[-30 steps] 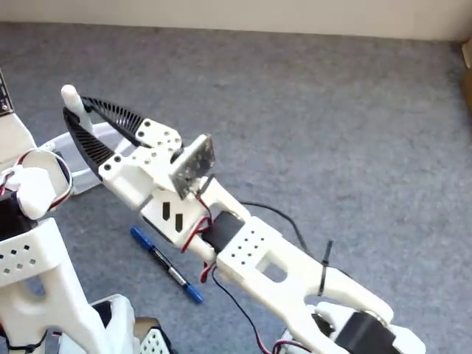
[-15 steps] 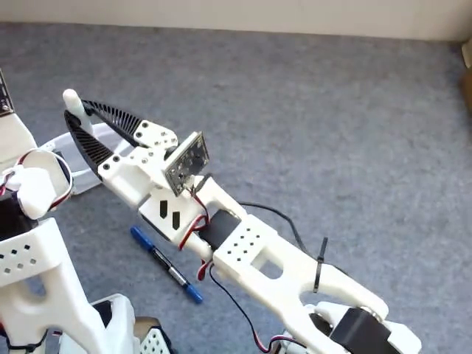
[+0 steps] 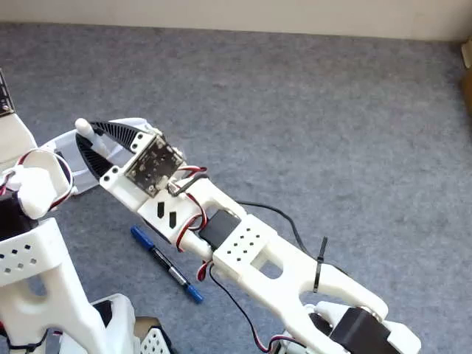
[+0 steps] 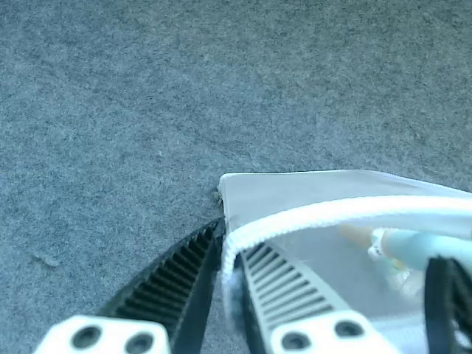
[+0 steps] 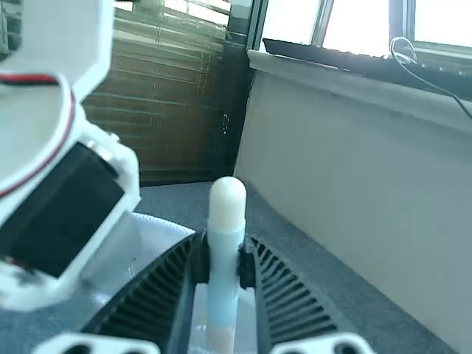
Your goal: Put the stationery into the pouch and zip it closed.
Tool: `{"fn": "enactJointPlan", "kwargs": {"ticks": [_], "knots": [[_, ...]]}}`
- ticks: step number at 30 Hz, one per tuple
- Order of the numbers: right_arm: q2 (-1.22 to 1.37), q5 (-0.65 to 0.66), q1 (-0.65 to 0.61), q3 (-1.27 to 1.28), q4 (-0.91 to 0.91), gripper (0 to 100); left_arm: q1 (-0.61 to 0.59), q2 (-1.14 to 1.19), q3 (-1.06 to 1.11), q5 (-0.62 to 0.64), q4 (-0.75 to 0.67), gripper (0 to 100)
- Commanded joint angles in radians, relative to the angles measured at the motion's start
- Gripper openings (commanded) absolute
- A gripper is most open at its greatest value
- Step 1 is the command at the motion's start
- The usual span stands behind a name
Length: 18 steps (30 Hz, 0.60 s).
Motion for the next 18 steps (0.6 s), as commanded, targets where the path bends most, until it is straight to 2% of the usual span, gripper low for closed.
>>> {"fn": "enactJointPlan", "kwargs": {"ticks": [1,15,18], "knots": [[-0.021,0.058,0.008,-0.019,0.004,0.4,-0.008,-0.013,0.001,0.009,-0.014,1],[-0.022,0.063,-0.005,-0.016,0.004,0.7,-0.008,-0.013,0.001,0.009,-0.015,1],[-0.022,0.063,-0.021,-0.016,0.005,6.5,-0.007,-0.013,0.001,0.009,-0.015,1]]}}
